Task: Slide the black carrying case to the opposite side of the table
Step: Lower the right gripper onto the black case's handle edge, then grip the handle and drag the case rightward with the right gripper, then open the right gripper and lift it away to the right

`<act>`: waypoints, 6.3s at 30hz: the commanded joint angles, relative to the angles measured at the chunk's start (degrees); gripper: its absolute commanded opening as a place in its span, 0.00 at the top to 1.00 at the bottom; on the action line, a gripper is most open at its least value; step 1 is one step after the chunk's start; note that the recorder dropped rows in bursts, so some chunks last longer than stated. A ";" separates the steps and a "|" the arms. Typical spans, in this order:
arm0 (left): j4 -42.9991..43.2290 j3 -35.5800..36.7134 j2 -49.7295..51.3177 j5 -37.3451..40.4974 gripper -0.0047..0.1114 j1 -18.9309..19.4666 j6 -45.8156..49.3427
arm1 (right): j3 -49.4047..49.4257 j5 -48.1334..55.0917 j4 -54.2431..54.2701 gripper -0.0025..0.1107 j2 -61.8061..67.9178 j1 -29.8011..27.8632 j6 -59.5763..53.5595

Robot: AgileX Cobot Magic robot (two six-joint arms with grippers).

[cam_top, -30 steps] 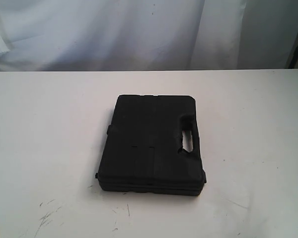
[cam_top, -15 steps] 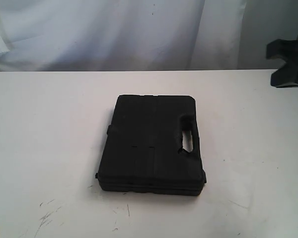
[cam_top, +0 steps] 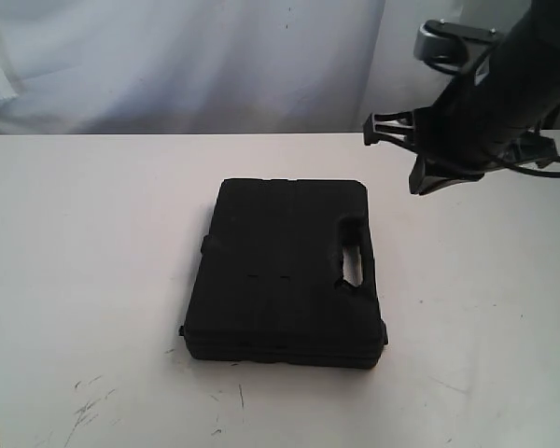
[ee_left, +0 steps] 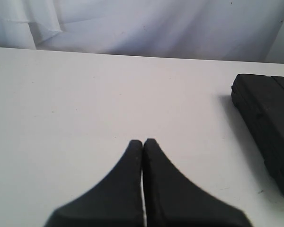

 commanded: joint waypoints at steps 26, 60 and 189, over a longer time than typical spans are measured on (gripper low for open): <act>0.00 0.29 -0.28 -0.83 0.96 0.13 -0.13 | -11.74 -2.19 -5.53 0.67 22.86 3.61 10.20; 0.00 0.29 -0.28 -0.83 0.96 0.13 -0.14 | -11.87 4.04 -6.16 0.98 29.49 0.21 6.50; 0.00 0.29 -0.28 -0.83 0.96 0.13 -0.14 | 18.24 -19.21 9.51 0.98 -39.11 -4.38 -16.49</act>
